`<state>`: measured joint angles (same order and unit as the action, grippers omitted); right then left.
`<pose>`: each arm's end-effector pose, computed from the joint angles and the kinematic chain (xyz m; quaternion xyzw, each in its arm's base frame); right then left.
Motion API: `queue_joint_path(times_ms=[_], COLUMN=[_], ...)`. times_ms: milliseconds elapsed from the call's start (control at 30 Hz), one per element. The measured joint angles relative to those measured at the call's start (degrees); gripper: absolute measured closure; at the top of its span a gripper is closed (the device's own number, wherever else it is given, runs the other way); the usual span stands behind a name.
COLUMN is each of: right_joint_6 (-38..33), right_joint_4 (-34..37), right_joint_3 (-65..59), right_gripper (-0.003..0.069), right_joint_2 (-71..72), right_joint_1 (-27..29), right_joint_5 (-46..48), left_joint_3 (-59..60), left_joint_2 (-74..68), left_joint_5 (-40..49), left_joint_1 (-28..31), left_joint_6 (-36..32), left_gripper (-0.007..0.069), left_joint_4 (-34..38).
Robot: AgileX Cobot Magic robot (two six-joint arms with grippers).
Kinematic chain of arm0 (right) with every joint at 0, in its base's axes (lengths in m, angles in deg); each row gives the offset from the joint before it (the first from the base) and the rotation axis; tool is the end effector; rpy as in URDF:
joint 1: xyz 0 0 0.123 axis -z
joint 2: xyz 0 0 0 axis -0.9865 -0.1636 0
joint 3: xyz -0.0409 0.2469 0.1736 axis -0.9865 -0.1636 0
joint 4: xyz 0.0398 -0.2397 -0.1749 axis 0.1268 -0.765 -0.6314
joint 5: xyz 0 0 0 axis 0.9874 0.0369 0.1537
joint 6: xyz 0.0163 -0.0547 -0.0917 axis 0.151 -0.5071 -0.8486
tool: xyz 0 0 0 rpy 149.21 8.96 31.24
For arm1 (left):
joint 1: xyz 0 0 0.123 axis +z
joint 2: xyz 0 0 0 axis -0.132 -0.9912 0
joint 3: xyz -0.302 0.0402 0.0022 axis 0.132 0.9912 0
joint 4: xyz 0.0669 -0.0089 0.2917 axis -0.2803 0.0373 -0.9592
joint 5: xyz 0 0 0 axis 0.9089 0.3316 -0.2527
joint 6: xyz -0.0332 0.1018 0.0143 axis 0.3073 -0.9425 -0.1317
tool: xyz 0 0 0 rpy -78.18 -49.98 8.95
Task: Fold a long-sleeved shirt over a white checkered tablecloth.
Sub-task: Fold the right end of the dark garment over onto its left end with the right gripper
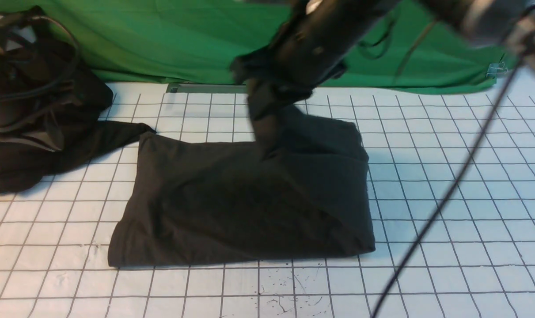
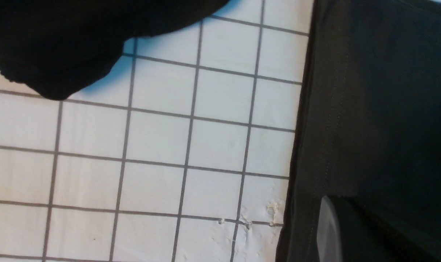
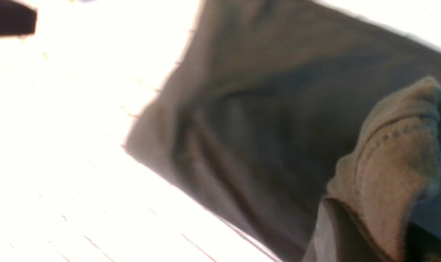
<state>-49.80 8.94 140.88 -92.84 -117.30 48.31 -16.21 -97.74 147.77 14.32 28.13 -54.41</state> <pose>0.4065 0.3467 0.3418 -0.2298 0.9201 0.2600 0.1814 0.3847 0.0311 0.3032 -0.1133 0.9690 -0.0673 0.2091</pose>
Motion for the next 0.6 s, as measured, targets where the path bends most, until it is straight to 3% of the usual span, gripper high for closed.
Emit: queue_joint_path(times_ms=[167,300,400,433,500,600], right_joint_6=[1.1,2.1,2.9,3.0,2.9,0.3], right_joint_4=[5.1,7.7,9.4,9.6,10.3,10.2], right_joint_3=[5.1,5.5,5.5,5.5,5.8,7.1], right_gripper=[0.0629,0.0585,0.0428,0.0405,0.0266,0.0203], right_joint_2=[-10.3,-15.1,-17.9,-18.0,-18.2,-17.3], right_joint_1=[-4.6,-6.5,-8.5,-8.6,-9.1,-8.5], right_joint_5=[-6.0,-10.7,-15.5,-15.6,-16.1,-13.1], left_joint_3=[0.0,0.0,0.0,0.0,0.0,0.0], left_joint_2=[0.0,0.0,0.0,0.0,0.0,0.0], left_joint_5=[0.1,0.1,0.1,0.1,0.3,0.9], left_joint_1=[2.0,2.0,2.0,2.0,2.0,2.0], left_joint_6=[-2.5,-3.5,-4.2,-4.2,-4.8,-5.0], left_gripper=[0.0629,0.0629,0.0629,0.0629,0.0629,0.0629], left_joint_4=[3.8,5.4,5.8,5.8,5.8,5.6])
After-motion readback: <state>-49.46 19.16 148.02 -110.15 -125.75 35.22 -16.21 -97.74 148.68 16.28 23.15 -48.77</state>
